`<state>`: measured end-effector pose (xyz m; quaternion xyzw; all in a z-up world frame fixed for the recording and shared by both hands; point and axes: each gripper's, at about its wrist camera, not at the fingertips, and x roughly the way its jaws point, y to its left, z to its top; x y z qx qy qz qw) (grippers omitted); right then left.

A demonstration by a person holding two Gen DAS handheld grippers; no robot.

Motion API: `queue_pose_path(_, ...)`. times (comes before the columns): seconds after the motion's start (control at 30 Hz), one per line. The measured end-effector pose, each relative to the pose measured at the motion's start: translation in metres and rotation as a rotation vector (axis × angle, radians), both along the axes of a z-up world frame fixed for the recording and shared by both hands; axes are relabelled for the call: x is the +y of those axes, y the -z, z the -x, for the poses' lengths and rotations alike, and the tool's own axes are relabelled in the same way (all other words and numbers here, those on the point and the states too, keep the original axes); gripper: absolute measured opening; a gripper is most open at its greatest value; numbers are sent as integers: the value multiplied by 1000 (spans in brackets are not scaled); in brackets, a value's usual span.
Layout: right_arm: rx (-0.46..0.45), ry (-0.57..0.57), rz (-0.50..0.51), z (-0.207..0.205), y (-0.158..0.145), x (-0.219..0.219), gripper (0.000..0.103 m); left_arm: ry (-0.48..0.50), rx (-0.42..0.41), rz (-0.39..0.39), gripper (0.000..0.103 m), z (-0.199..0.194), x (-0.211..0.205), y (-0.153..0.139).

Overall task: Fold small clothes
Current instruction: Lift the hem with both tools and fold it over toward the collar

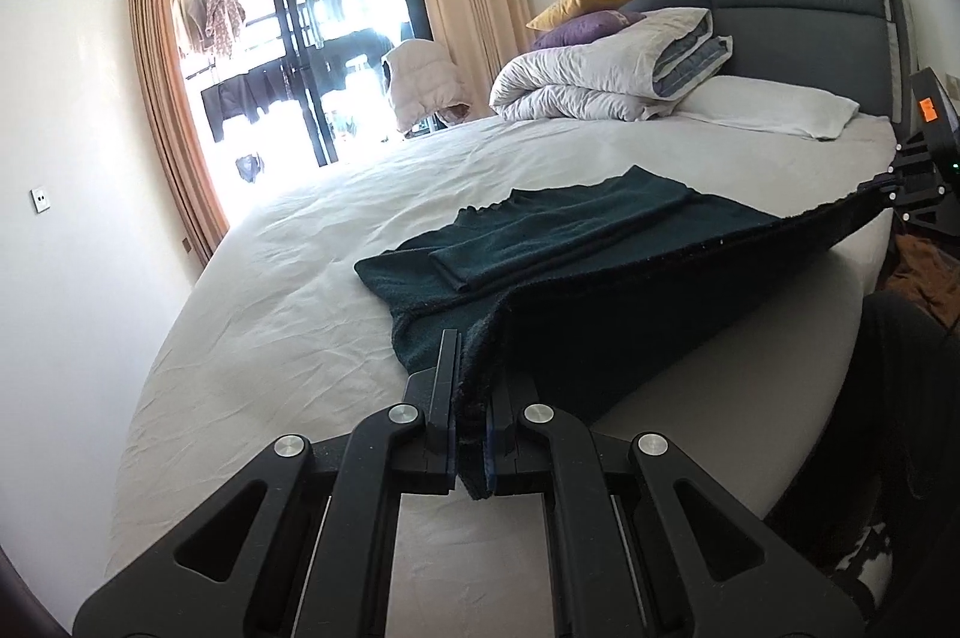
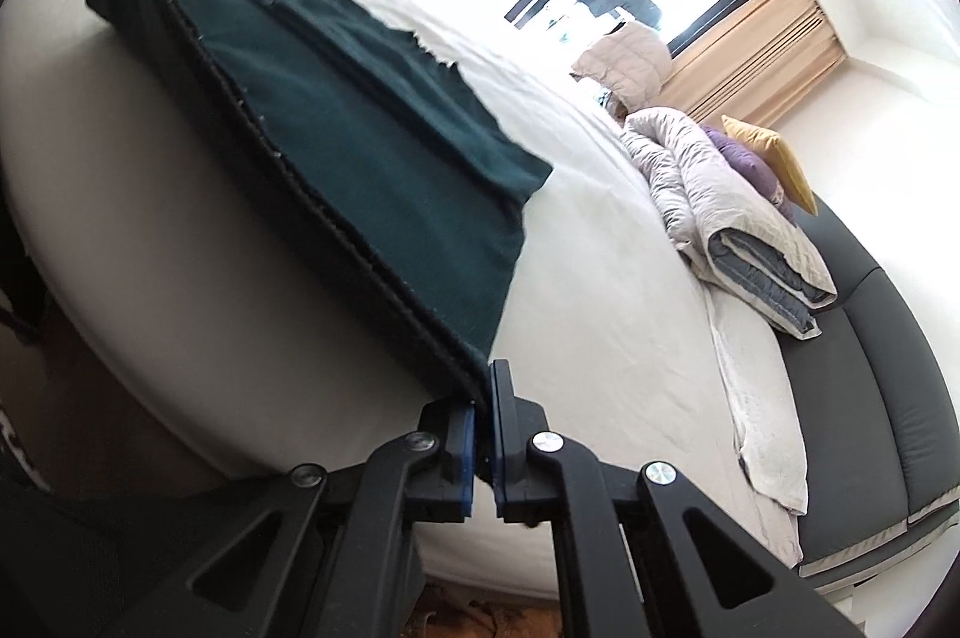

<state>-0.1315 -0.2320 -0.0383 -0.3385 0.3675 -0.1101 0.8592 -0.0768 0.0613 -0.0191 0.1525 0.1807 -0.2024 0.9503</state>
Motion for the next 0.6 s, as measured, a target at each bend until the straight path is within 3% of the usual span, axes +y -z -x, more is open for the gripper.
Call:
queue_pose_path(0.3,-80,-18,-16,-82,-37,-18,4,-63,-29,40,5,-49,3,-29)
queue_pose_path(0.6,26,-42,-82,-206,-31,-45,4,-130,113,78,5,-165,8,-32)
